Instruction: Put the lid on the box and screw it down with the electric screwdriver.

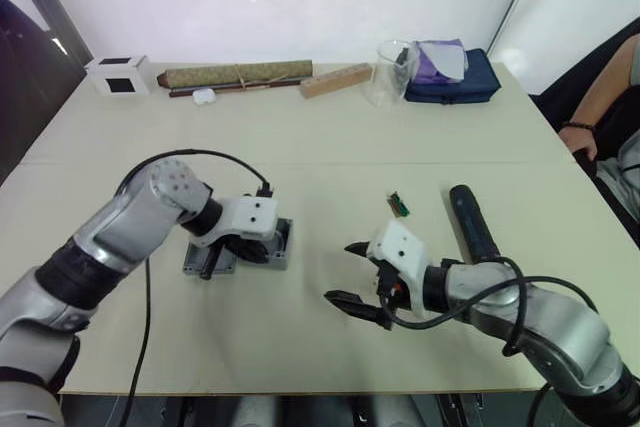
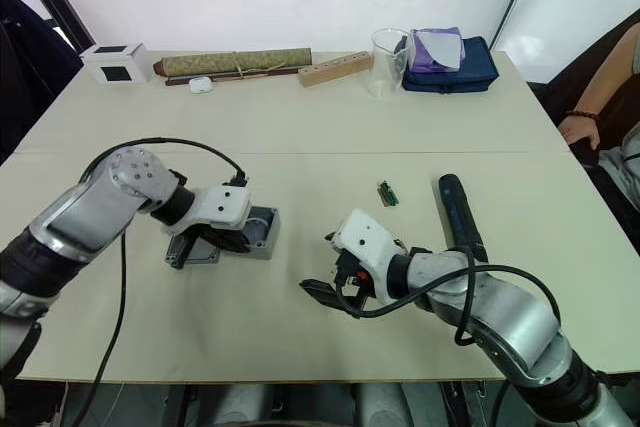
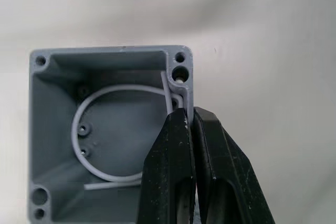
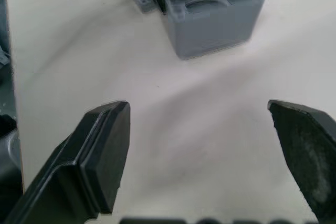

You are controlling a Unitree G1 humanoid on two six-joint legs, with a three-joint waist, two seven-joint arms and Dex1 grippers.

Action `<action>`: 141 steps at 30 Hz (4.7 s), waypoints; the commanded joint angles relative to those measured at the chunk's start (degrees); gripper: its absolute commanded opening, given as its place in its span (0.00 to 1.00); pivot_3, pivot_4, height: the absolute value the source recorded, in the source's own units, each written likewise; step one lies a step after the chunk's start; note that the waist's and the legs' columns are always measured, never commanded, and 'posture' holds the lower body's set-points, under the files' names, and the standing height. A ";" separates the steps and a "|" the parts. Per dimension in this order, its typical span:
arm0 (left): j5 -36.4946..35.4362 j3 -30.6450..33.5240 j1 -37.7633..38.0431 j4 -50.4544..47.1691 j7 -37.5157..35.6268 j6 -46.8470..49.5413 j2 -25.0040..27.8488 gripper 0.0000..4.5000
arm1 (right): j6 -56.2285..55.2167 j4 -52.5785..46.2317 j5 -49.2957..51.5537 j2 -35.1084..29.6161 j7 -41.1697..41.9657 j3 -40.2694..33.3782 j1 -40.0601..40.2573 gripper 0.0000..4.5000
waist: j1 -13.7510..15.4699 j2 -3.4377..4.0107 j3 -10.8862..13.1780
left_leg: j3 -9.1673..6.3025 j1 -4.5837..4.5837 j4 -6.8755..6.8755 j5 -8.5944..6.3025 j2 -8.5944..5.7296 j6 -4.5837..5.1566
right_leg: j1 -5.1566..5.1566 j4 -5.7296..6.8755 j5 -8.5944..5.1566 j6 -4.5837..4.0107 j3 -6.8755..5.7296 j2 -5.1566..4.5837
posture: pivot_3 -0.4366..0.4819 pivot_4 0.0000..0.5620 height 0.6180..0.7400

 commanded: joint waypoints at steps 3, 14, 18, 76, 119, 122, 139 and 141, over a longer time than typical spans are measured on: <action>-2.28 -4.51 -7.64 7.53 -3.41 -14.98 -2.60 0.01 | -2.15 -2.19 -0.56 -1.61 1.57 -3.18 0.66 1.00 | -0.32 0.03 -0.02 | 0.00 0.03 0.04 -0.02 0.00 0.04 | 0.03 0.02 0.00 0.00 0.02 0.00 | 0.48 0.27 1.00; 0.80 -16.29 -15.39 28.04 -3.41 -28.55 -10.46 0.01 | 0.67 -5.64 0.09 0.01 -2.57 -5.26 2.15 1.00 | -0.24 0.02 0.00 | 0.01 0.03 0.34 -0.15 -0.01 0.26 | -0.01 0.42 -0.05 0.04 0.07 0.00 | 0.48 0.27 1.00; -0.31 -16.97 -15.70 28.24 -3.41 -28.67 -10.51 0.29 | 0.90 -6.45 0.34 0.01 -3.07 -5.86 3.19 1.00 | -0.30 0.02 0.00 | 0.01 0.04 0.35 -0.15 -0.01 0.27 | -0.01 0.43 -0.05 0.05 0.08 0.00 | 0.48 0.27 1.00; -44.02 27.64 12.72 3.88 76.36 71.83 0.71 0.03 | -15.28 4.63 -24.39 5.57 12.57 14.98 -13.46 1.00 | -0.33 -0.11 0.12 | -0.01 0.12 0.46 -0.23 -0.09 0.39 | -0.26 1.09 -0.36 0.08 0.20 -0.14 | 0.48 0.27 1.00; -27.16 36.63 -1.72 6.97 61.77 24.40 -23.57 0.00 | 11.36 41.67 3.18 34.65 -12.14 -19.12 -40.79 0.68 | -0.76 -0.15 0.14 | 0.12 -0.05 0.21 -0.05 -0.10 0.07 | -0.60 1.08 -0.23 -0.07 0.25 -0.13 | 0.48 0.27 1.00; -27.52 37.10 -2.04 7.15 61.78 24.77 -23.94 0.00 | 11.03 42.14 3.13 35.01 -12.75 -19.48 -40.83 0.44 | -0.77 -0.14 0.14 | 0.11 -0.05 0.21 -0.05 -0.10 0.07 | -0.60 1.08 -0.23 -0.07 0.24 -0.12 | 0.48 0.27 1.00; -29.06 39.81 0.19 6.15 57.38 23.04 -22.32 0.50 | 6.01 36.88 2.69 34.35 -11.27 -16.62 -37.22 0.07 | -0.92 -0.13 0.15 | 0.11 -0.04 0.19 -0.05 -0.10 0.07 | -0.60 1.06 -0.23 -0.07 0.24 -0.11 | 0.48 0.27 1.00; -33.26 43.92 0.58 6.21 53.25 27.05 -17.83 0.56 | 1.57 33.05 -0.54 31.64 -9.70 -13.40 -34.66 0.07 | -1.04 -0.12 0.16 | 0.11 -0.04 0.18 -0.05 -0.09 0.07 | -0.61 1.06 -0.23 -0.07 0.24 -0.10 | 0.48 0.27 1.00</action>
